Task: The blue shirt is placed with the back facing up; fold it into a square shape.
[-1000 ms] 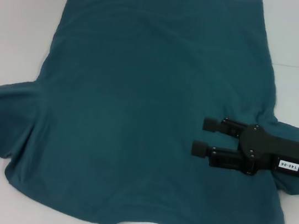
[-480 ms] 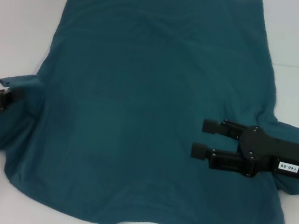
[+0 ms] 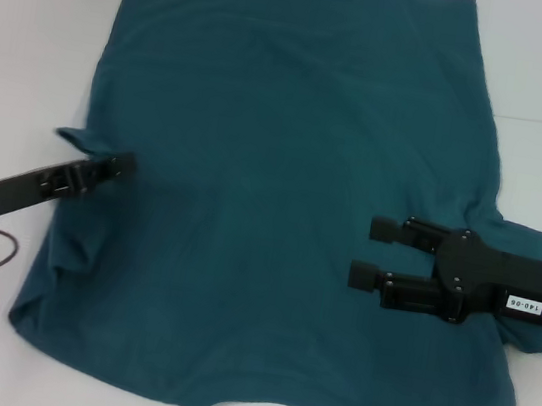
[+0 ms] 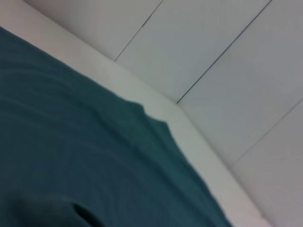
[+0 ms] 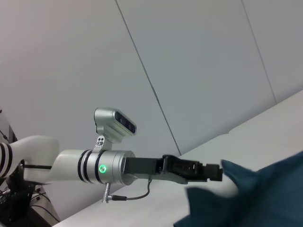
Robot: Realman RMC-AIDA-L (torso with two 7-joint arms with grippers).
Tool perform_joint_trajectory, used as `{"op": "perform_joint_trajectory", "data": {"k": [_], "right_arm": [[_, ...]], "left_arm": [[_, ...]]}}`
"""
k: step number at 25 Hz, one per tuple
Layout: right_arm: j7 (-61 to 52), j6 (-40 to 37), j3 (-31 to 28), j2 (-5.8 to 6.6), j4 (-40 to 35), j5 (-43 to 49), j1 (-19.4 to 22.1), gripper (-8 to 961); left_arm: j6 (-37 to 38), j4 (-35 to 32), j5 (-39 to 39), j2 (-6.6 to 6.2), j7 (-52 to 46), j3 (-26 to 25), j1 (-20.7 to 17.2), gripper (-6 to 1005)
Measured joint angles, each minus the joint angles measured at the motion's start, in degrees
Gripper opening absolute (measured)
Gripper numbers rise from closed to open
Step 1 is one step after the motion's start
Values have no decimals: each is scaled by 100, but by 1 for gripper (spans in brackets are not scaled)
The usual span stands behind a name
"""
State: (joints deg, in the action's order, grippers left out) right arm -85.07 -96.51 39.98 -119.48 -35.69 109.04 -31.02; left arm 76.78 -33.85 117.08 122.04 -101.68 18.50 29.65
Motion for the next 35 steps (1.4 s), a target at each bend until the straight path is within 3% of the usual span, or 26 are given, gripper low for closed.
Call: {"op": "perform_joint_trajectory", "data": {"k": [5, 13, 18, 26, 32, 35], "right_arm": [[23, 0, -9, 7, 0, -11, 1, 924], [24, 0, -120, 30, 3, -29, 11, 925], [-165, 83, -361, 54, 17, -32, 57, 925], [-1063, 470, -491, 303, 13, 7, 172, 925], [-1822, 803, -459, 547, -21, 298, 173, 925], [-2099, 920, -496, 612, -42, 394, 173, 925]], "left_arm": [[-5, 270, -424, 107, 35, 9, 26, 189], [262, 269, -605, 126, 215, 8, -12, 564], [675, 280, -835, 139, 827, 7, -20, 813], [1188, 549, -910, 186, 2369, 260, 30, 810], [1143, 590, -881, 217, 3312, 1326, 46, 808], [1046, 574, -877, 233, 3546, 1681, 14, 807]]}}
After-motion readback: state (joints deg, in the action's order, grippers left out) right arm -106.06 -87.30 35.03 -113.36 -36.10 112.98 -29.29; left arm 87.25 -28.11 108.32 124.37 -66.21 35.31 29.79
